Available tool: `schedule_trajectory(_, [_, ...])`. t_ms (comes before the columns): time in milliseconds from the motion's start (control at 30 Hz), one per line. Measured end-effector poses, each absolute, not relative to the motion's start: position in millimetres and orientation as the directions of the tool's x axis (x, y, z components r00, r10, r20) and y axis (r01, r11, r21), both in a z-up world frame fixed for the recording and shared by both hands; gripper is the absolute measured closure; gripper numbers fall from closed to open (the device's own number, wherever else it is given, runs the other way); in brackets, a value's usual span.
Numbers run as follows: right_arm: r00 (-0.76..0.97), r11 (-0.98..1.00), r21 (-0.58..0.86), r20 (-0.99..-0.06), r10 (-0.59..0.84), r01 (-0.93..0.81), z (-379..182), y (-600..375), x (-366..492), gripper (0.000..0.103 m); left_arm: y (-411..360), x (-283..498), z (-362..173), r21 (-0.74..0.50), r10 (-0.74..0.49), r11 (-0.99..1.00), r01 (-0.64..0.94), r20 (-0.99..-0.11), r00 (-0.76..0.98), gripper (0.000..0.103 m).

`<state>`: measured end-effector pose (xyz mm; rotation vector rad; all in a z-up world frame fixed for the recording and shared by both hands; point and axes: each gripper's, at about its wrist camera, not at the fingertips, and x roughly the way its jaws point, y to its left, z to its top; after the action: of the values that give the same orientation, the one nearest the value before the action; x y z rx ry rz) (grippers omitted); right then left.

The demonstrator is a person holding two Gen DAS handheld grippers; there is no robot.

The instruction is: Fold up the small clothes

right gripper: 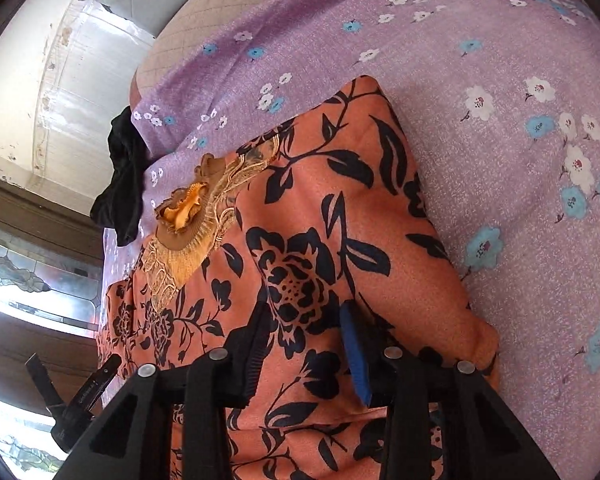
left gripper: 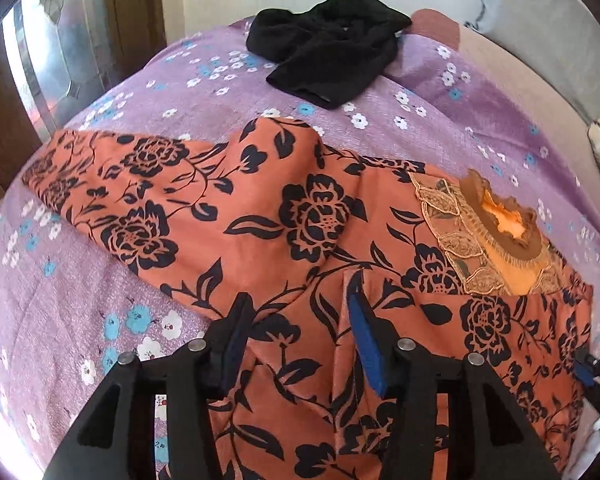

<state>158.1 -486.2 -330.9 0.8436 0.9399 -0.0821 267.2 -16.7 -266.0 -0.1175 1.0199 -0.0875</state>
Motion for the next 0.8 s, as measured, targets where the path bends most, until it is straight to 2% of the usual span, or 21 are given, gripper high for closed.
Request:
schedule_trajectory(33, [0.610, 0.688, 0.600, -0.740, 0.283, 0.408, -330.8, -485.6, 158.5, 0.064, -11.0, 269.5, -266.3, -0.192, -0.173, 0.981, 0.014, -0.843, 0.509, 0.034])
schedule_trajectory(133, [0.611, 0.691, 0.599, -0.739, 0.284, 0.404, -330.6, -484.8, 159.0, 0.062, -5.8, 275.4, -270.2, -0.320, -0.286, 0.947, 0.012, -0.828, 0.481, 0.021])
schedule_trajectory(233, [0.611, 0.690, 0.602, -0.738, 0.287, 0.402, -331.1, -484.7, 159.4, 0.062, -12.6, 288.8, -279.9, -0.400, -0.383, 0.915, 0.056, -0.817, 0.430, 0.021])
schedule_trajectory(367, [0.616, 0.688, 0.607, -0.732, 0.290, 0.398, -331.8, -485.7, 158.4, 0.062, -28.3, 298.0, -291.7, -0.371, -0.372, 0.924, 0.087, -0.828, 0.419, 0.022])
schedule_trajectory(400, [0.617, 0.688, 0.609, -0.731, 0.292, 0.396, -331.9, -485.8, 158.2, 0.062, -32.5, 298.1, -292.4, -0.358, -0.366, 0.928, 0.100, -0.831, 0.419, 0.025])
schedule_trajectory(467, [0.618, 0.685, 0.613, -0.728, 0.296, 0.393, -332.1, -486.6, 157.8, 0.062, -42.1, 299.1, -292.3, -0.307, -0.337, 0.942, 0.138, -0.845, 0.416, 0.049])
schedule_trajectory(500, [0.618, 0.684, 0.615, -0.727, 0.298, 0.393, -332.0, -486.8, 157.6, 0.062, -46.9, 299.1, -293.6, -0.290, -0.329, 0.944, 0.156, -0.853, 0.406, 0.068])
schedule_trajectory(633, [0.618, 0.683, 0.615, -0.727, 0.298, 0.394, -331.5, -486.7, 157.4, 0.062, -48.8, 294.9, -293.1, -0.263, -0.314, 0.948, 0.177, -0.849, 0.424, 0.077])
schedule_trajectory(700, [0.618, 0.683, 0.615, -0.727, 0.298, 0.395, -331.5, -487.0, 157.3, 0.062, -53.2, 293.2, -290.0, -0.239, -0.305, 0.951, 0.198, -0.844, 0.442, 0.077])
schedule_trajectory(800, [0.620, 0.679, 0.618, -0.726, 0.299, 0.396, -331.8, -487.5, 157.1, 0.062, -60.7, 291.0, -289.4, -0.188, -0.277, 0.954, 0.233, -0.845, 0.456, 0.070])
